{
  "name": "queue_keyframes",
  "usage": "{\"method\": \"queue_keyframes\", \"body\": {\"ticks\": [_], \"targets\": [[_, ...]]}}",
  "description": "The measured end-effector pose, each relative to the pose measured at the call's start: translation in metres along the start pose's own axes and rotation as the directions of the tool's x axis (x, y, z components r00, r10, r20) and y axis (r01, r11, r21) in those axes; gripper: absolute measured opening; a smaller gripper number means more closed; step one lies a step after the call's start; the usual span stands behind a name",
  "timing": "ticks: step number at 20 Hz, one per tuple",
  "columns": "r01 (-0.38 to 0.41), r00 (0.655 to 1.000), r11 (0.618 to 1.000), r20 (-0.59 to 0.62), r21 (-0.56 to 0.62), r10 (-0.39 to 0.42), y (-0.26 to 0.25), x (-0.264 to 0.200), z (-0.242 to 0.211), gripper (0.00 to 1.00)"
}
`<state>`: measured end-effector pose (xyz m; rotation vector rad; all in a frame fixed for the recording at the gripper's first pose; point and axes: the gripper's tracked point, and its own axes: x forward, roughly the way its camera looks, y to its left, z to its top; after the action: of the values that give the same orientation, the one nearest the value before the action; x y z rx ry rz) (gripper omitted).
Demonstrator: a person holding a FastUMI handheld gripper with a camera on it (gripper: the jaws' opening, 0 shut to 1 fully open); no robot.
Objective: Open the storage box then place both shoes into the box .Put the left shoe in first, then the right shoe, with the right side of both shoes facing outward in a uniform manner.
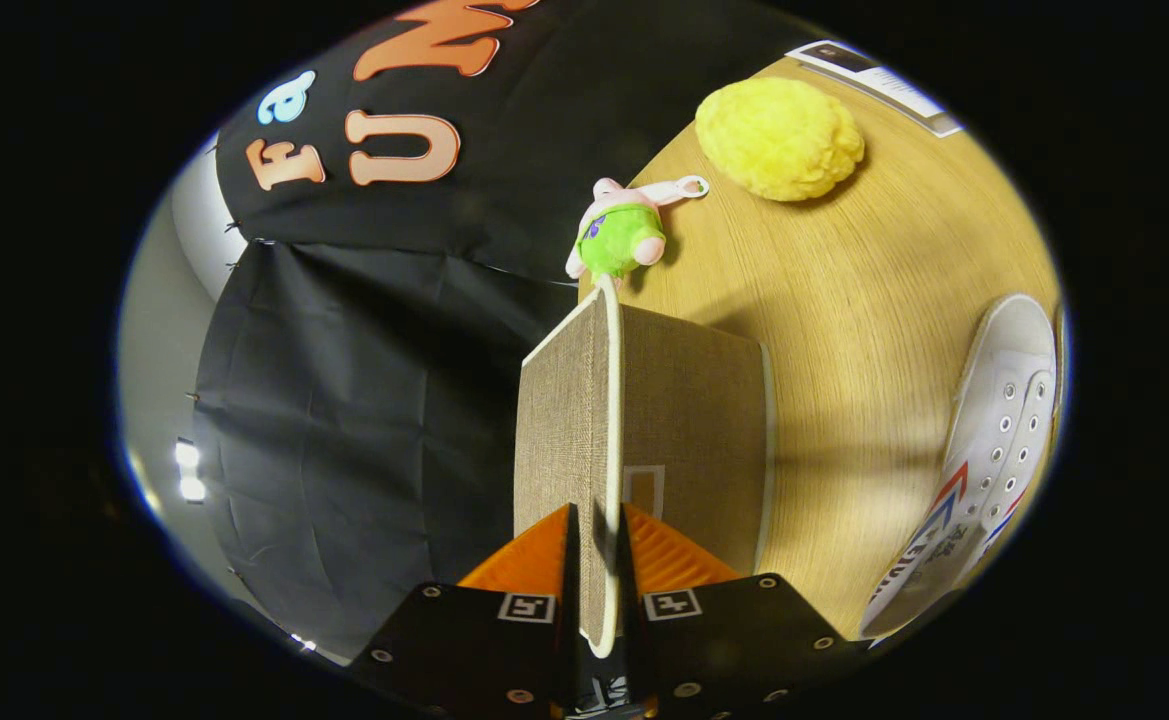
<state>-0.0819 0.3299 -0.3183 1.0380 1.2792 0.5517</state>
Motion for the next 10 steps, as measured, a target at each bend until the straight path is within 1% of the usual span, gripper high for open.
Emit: {"method": "queue_keyframes", "body": {"ticks": [1, 2, 3, 4, 5, 6, 8, 10], "targets": [[-0.019, 1.0, 1.0, -0.019, 0.018, 0.019, 0.007, -0.003, -0.003, 0.1], [-0.023, 0.999, 0.999, -0.045, 0.033, 0.025, 0.011, -0.006, -0.008, 0.08], [-0.028, 0.997, 0.999, -0.068, 0.028, 0.03, 0.016, -0.006, -0.012, 0.07], [-0.015, 0.997, 1.0, -0.075, 0.008, 0.016, 0.016, -0.007, -0.013, 0.07], [0.0, 0.998, 1.0, -0.07, -0.011, -0.001, 0.016, -0.007, -0.011, 0.07], [-0.004, 0.998, 1.0, -0.06, -0.017, 0.003, 0.02, -0.009, -0.009, 0.07], [-0.053, 0.998, 0.999, -0.04, -0.01, 0.052, 0.038, -0.02, -0.004, 0.07], [-0.076, 0.997, 0.997, -0.002, -0.033, 0.076, 0.052, -0.028, 0.006, 0.04]]}}
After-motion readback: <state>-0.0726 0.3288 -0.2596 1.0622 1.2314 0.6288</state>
